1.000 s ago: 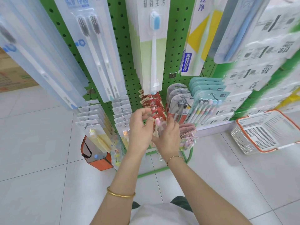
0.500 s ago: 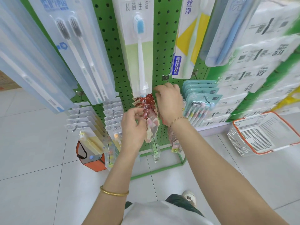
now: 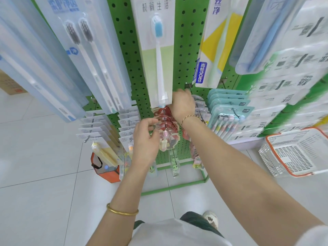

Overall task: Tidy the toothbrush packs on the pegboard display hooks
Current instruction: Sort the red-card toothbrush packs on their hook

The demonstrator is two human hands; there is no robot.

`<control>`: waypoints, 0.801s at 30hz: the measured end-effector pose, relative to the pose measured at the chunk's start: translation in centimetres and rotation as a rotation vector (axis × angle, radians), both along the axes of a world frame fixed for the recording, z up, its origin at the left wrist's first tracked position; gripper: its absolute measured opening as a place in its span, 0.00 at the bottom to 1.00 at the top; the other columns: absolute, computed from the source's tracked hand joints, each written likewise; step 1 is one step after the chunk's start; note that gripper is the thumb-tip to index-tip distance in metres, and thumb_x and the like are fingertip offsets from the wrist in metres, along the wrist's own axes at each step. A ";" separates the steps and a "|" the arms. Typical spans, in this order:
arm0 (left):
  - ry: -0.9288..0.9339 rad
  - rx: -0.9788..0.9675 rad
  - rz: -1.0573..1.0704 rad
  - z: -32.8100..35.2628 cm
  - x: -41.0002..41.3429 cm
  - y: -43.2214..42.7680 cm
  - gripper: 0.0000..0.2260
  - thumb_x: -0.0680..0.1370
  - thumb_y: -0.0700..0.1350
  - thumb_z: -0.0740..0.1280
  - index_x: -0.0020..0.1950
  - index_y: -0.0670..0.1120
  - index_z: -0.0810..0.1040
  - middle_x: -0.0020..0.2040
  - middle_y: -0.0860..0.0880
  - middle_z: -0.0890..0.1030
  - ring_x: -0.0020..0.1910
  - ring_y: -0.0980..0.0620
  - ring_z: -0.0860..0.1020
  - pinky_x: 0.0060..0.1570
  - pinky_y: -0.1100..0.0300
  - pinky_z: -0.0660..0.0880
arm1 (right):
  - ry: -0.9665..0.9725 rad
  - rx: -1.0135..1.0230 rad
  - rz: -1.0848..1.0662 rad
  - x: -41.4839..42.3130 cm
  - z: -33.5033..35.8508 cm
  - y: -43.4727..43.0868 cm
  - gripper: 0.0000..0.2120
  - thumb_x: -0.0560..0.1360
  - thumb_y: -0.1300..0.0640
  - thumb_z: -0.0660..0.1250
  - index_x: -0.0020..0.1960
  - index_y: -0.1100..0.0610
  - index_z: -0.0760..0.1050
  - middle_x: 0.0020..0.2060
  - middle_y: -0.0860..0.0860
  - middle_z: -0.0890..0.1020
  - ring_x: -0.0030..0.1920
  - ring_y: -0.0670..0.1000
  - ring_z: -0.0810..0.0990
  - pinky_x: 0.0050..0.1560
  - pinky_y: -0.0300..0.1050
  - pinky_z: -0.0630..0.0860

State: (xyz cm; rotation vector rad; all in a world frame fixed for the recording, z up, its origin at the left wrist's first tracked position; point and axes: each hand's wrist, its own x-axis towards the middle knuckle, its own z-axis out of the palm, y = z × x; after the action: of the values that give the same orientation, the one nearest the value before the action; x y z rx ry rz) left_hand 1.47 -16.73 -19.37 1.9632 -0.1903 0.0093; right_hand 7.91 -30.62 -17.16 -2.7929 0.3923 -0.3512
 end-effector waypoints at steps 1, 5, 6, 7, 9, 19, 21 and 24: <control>0.000 -0.002 -0.002 0.0 0.0 0.0 0.12 0.78 0.34 0.60 0.56 0.50 0.72 0.57 0.50 0.74 0.53 0.57 0.73 0.47 0.76 0.67 | -0.017 0.001 -0.001 -0.2 0.0 0.0 0.08 0.75 0.64 0.60 0.47 0.63 0.78 0.49 0.58 0.78 0.56 0.59 0.71 0.41 0.46 0.63; 0.006 -0.018 -0.008 0.0 -0.1 -0.1 0.13 0.78 0.34 0.59 0.56 0.50 0.72 0.57 0.51 0.74 0.53 0.57 0.73 0.47 0.76 0.68 | -0.059 -0.013 -0.026 -1.2 -0.1 -0.2 0.08 0.76 0.59 0.63 0.48 0.62 0.79 0.49 0.57 0.77 0.54 0.58 0.71 0.41 0.47 0.64; 0.002 -0.024 -0.010 0.0 -0.1 -0.2 0.13 0.78 0.34 0.59 0.56 0.50 0.72 0.57 0.50 0.74 0.52 0.57 0.73 0.47 0.76 0.68 | -0.065 -0.022 -0.037 -1.4 -0.2 -0.3 0.09 0.77 0.57 0.64 0.49 0.61 0.79 0.50 0.57 0.77 0.54 0.58 0.71 0.42 0.47 0.65; -0.003 -0.029 -0.012 0.1 -0.1 -0.3 0.13 0.78 0.34 0.59 0.56 0.50 0.72 0.57 0.50 0.74 0.51 0.58 0.73 0.48 0.75 0.68 | -0.067 -0.035 -0.046 -1.7 -0.1 -0.4 0.09 0.77 0.56 0.64 0.50 0.60 0.80 0.50 0.56 0.77 0.55 0.58 0.70 0.42 0.47 0.65; -0.013 -0.037 -0.015 0.2 -0.3 -0.4 0.14 0.78 0.33 0.59 0.55 0.51 0.72 0.57 0.50 0.74 0.49 0.61 0.73 0.51 0.71 0.70 | -0.059 -0.065 -0.058 -2.3 -0.1 -0.4 0.09 0.77 0.56 0.65 0.51 0.59 0.80 0.50 0.56 0.77 0.55 0.58 0.70 0.42 0.46 0.63; -0.036 -0.097 -0.047 -0.1 -1.7 -0.7 0.15 0.76 0.32 0.61 0.56 0.51 0.72 0.57 0.47 0.74 0.51 0.56 0.75 0.47 0.75 0.69 | -0.117 -0.118 -0.227 -7.5 -0.4 -0.3 0.11 0.77 0.56 0.62 0.55 0.59 0.78 0.54 0.56 0.78 0.55 0.58 0.71 0.47 0.47 0.66; -0.038 -0.111 -0.068 -0.1 -2.2 -0.8 0.14 0.77 0.34 0.62 0.55 0.52 0.72 0.57 0.48 0.74 0.50 0.58 0.74 0.48 0.73 0.70 | -0.124 -0.087 -0.245 -9.3 -0.1 -0.4 0.10 0.78 0.57 0.61 0.53 0.59 0.78 0.52 0.56 0.77 0.54 0.58 0.71 0.46 0.46 0.64; -0.049 -0.129 -0.099 0.0 -2.7 -1.0 0.12 0.78 0.36 0.63 0.56 0.52 0.73 0.57 0.49 0.74 0.48 0.66 0.73 0.48 0.74 0.70 | -0.118 0.023 -0.232 -11.7 0.1 -1.4 0.07 0.78 0.59 0.60 0.50 0.60 0.75 0.48 0.57 0.78 0.52 0.58 0.71 0.47 0.48 0.64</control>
State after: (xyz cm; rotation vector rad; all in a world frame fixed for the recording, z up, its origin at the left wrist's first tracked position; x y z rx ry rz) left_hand -1.28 -17.70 -19.40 1.8238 -0.3113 0.0045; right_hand -3.76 -31.98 -17.08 -2.6923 0.6887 -0.5567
